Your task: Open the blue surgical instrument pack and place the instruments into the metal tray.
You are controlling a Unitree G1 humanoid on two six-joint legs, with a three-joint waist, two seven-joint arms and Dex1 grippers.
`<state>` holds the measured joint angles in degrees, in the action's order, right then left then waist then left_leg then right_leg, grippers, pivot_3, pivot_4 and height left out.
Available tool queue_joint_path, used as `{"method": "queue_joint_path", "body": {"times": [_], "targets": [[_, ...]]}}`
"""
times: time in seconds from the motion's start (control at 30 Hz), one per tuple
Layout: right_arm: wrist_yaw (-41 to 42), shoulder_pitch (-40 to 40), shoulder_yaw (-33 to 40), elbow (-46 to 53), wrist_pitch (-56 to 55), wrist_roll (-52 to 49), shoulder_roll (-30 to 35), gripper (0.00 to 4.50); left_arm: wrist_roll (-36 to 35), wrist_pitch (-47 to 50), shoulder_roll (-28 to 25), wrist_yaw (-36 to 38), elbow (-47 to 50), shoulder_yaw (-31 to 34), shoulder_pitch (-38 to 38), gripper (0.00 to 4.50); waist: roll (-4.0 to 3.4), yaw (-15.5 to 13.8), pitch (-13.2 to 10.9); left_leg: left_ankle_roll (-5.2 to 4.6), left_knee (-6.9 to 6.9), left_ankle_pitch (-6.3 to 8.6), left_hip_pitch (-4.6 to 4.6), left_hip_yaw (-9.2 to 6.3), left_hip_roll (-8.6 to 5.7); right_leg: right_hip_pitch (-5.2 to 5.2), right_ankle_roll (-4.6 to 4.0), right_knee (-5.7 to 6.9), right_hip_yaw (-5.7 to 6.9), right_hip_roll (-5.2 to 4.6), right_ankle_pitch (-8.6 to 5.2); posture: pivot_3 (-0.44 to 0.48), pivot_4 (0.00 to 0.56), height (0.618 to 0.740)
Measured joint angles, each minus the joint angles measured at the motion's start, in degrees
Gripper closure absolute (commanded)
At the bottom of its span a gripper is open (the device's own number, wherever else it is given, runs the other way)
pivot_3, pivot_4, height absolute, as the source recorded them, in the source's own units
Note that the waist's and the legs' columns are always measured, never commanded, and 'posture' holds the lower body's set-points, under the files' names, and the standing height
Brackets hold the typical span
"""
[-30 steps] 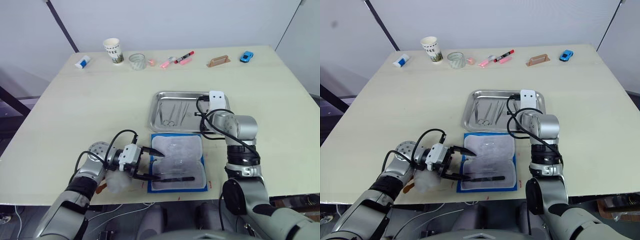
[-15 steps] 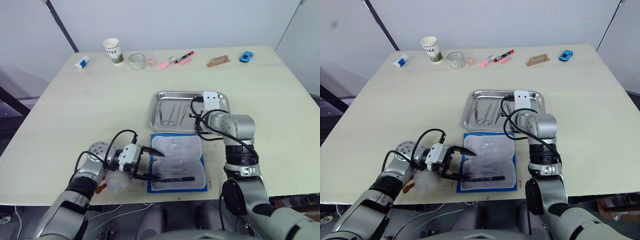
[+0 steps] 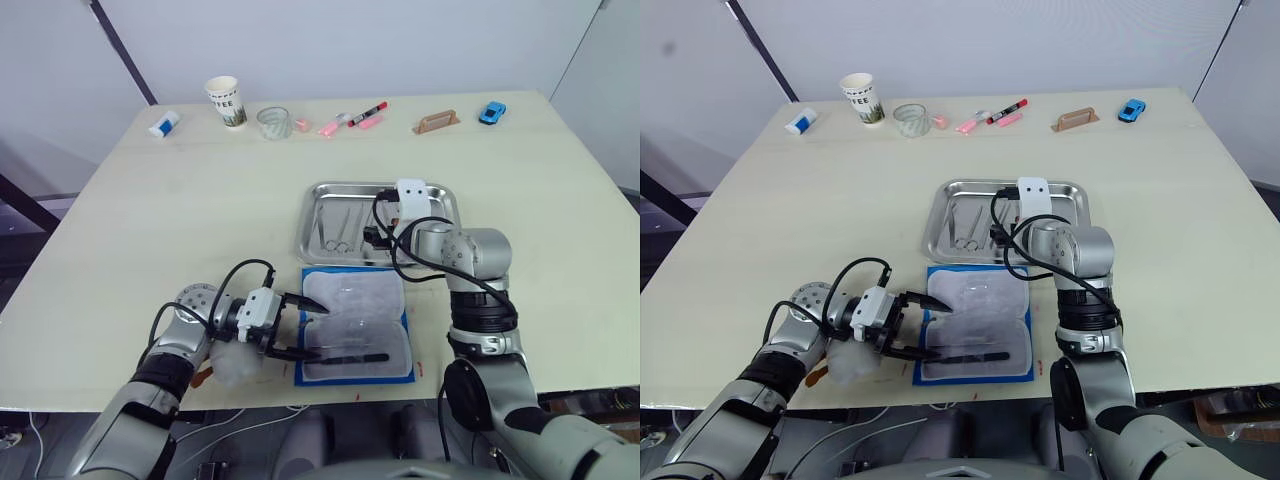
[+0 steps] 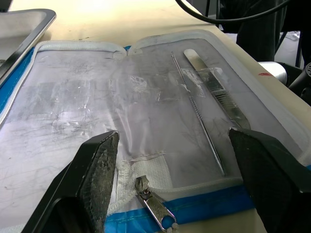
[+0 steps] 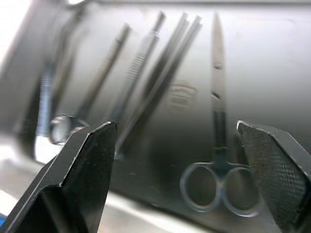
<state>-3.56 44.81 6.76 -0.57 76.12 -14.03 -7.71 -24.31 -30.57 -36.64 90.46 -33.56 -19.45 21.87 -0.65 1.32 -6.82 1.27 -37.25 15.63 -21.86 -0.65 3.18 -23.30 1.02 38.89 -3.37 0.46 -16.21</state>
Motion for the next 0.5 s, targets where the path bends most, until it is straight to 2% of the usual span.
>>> {"method": "queue_joint_path", "body": {"times": [0.13,0.2,0.37,0.43,0.5], "targets": [[1.83,-0.34,-0.01,1.97,-0.07,-1.43,0.14,0.09,0.01,0.0,0.01,0.0,0.0,-0.02,0.04,0.67,0.0,-0.01,-0.01,0.0,0.0,0.0,-0.01,-0.01,0.0,0.0,0.0,-0.01,0.01,0.0,0.0,0.0,0.15,0.74],[5.66,-3.02,-0.93,5.39,-2.81,-3.18,1.99,0.09,0.02,0.0,0.12,0.02,0.0,-0.02,0.09,0.67,0.0,-0.1,-0.01,0.0,0.01,0.0,-0.02,-0.02,0.0,0.0,0.03,-0.04,0.03,-0.01,-0.02,0.0,0.15,0.74],[14.19,-7.98,-4.03,11.29,-10.8,-4.84,9.45,0.09,0.04,0.0,0.16,0.02,0.01,0.17,0.01,0.67,0.02,-0.07,-0.09,0.0,0.02,0.0,-0.02,-0.01,-0.03,0.0,0.07,-0.04,-0.03,-0.01,-0.04,0.0,0.15,0.74],[22.73,-14.24,-7.01,16.21,-19.35,-5.63,16.81,0.09,0.04,-0.01,0.19,0.02,0.06,0.23,0.01,0.67,0.04,-0.15,-0.13,-0.01,0.05,0.0,-0.03,-0.03,-0.04,0.0,0.13,-0.07,-0.02,0.0,-0.08,0.0,0.15,0.74],[25.83,-16.58,-7.7,17.52,-22.03,-5.68,19.39,0.09,0.05,-0.01,0.12,0.02,0.04,0.31,0.02,0.67,0.05,-0.05,-0.15,-0.01,0.04,0.0,-0.03,0.0,-0.04,0.0,0.15,-0.06,-0.05,0.0,-0.09,0.0,0.15,0.74]]}}
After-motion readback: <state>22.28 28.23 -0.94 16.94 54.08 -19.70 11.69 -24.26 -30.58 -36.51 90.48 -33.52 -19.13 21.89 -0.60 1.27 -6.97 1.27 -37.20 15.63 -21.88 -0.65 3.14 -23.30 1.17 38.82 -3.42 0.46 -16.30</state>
